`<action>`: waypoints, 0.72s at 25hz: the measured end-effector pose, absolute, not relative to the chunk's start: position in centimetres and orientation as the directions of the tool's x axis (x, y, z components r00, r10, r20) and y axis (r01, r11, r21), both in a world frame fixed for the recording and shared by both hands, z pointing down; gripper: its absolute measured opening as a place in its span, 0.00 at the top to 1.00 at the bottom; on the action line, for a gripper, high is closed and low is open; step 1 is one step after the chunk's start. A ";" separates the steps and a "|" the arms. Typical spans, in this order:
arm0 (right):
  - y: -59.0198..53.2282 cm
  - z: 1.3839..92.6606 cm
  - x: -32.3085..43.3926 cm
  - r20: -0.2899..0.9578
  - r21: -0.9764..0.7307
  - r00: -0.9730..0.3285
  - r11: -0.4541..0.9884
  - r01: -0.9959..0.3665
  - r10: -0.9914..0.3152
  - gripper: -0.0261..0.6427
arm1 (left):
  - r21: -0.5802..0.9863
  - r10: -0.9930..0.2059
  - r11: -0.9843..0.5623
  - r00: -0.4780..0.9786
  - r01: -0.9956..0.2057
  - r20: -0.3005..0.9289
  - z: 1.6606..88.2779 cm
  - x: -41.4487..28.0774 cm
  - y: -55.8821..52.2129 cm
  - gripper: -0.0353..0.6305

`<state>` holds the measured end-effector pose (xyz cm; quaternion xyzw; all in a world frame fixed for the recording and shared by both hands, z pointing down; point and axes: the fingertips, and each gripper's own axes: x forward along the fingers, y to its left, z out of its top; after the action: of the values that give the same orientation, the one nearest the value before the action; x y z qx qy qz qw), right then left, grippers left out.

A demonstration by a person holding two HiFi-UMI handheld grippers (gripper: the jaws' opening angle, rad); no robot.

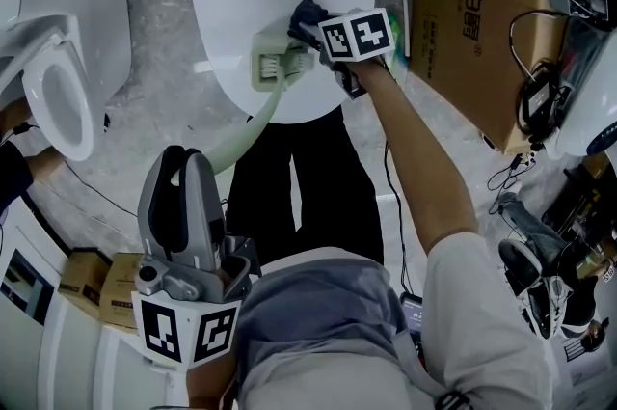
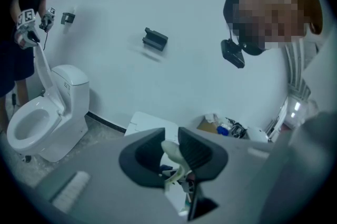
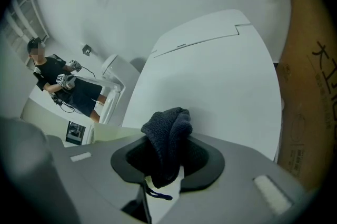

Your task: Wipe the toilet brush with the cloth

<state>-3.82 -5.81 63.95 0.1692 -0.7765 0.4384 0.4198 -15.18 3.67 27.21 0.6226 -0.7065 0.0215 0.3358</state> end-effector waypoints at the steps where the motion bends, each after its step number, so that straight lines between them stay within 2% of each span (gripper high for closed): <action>1: -5.8 64.0 -3.6 0.802 -0.537 -0.589 0.553 -0.637 0.100 0.79 | 0.387 -0.866 0.223 0.001 -0.895 0.501 27.2 -15.2 3.7 0.95; 18: -5.2 63.9 -1.3 0.823 -0.505 -0.567 0.496 -0.707 0.030 0.79 | 0.383 -0.867 0.213 0.007 -0.899 0.499 27.0 -15.1 3.7 0.95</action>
<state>-1.29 -5.18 63.93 0.2219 -0.7619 0.4505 0.4091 -15.07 3.66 27.01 0.6270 -0.7040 0.0241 0.3326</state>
